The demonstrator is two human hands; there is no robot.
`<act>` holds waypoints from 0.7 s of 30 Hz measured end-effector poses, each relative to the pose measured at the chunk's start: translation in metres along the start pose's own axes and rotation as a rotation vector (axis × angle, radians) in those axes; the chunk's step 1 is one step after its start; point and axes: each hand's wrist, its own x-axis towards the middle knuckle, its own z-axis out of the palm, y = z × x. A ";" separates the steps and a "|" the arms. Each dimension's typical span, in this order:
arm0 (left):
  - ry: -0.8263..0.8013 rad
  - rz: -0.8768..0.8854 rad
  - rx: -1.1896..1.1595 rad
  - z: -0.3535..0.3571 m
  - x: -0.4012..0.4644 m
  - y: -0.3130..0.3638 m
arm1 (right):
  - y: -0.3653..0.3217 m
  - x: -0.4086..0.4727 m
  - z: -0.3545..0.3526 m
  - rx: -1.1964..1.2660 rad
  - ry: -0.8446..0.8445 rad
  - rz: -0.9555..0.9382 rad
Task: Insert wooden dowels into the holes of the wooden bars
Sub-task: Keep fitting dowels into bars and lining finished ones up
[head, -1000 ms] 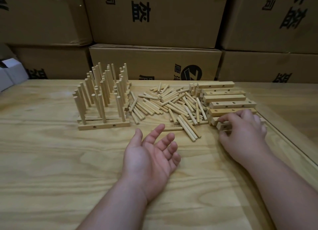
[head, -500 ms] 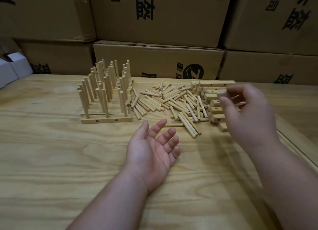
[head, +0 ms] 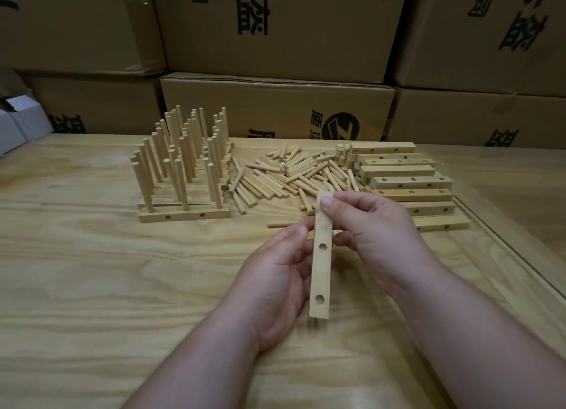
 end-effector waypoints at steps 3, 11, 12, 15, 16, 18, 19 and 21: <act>0.042 -0.002 -0.018 -0.002 0.002 -0.001 | 0.001 0.000 -0.002 -0.069 0.027 -0.042; 0.115 -0.130 -0.180 -0.006 0.005 0.008 | 0.030 0.010 -0.015 -0.877 0.196 -0.355; 0.109 -0.138 -0.208 -0.007 0.005 0.009 | 0.032 0.012 -0.015 -0.942 0.187 -0.351; 0.090 -0.123 -0.316 -0.010 0.004 0.012 | 0.034 0.016 -0.012 -1.054 0.215 -0.330; 0.087 -0.113 -0.352 -0.010 0.004 0.013 | 0.035 0.017 -0.011 -1.091 0.217 -0.316; 0.082 -0.097 -0.408 -0.011 0.005 0.013 | 0.036 0.018 -0.010 -1.148 0.199 -0.268; 0.082 -0.095 -0.415 -0.011 0.006 0.014 | 0.036 0.019 -0.010 -1.165 0.191 -0.246; 0.088 -0.100 -0.406 -0.010 0.005 0.014 | 0.036 0.020 -0.009 -1.186 0.184 -0.222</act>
